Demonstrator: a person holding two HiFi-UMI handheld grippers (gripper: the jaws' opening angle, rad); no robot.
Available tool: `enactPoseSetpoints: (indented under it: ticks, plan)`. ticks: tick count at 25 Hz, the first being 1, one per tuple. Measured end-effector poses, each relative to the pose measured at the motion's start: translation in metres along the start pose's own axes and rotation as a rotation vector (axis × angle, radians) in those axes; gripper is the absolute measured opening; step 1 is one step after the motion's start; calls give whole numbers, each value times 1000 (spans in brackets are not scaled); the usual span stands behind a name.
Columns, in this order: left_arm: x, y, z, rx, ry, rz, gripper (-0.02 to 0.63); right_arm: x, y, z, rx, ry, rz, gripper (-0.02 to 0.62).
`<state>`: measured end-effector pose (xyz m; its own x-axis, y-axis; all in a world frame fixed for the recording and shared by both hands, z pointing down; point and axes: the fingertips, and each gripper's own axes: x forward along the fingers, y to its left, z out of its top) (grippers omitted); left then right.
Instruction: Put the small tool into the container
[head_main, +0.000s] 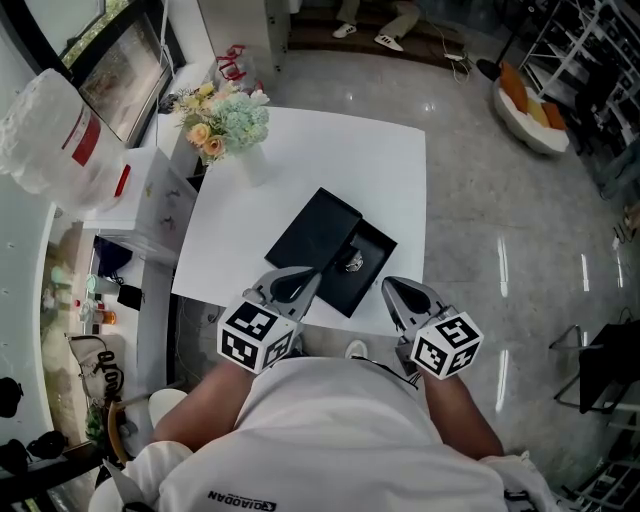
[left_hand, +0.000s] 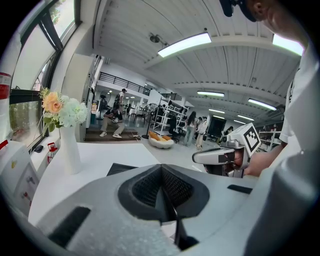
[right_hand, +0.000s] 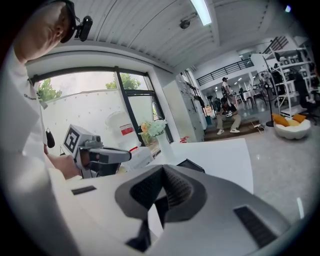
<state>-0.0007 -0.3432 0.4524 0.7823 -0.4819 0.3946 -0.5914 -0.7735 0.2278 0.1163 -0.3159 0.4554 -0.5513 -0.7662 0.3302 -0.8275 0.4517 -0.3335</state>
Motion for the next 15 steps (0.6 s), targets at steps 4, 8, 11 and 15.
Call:
enactPoseSetpoints:
  ticks: [4,8,11,15]
  plan:
    - [0,0,-2,2,8,-1,9,1,2,0,-7,4,8,5]
    - [1,-1,-2,5,8,-3,9,3,2,-2,-7,11,12,5]
    - [1,-1,-1,7,8,-5,9,3,3,-1,-9,13,14,5]
    - [0,0,0,7,7,-4,9,3,4,-1,-6,14,14,5]
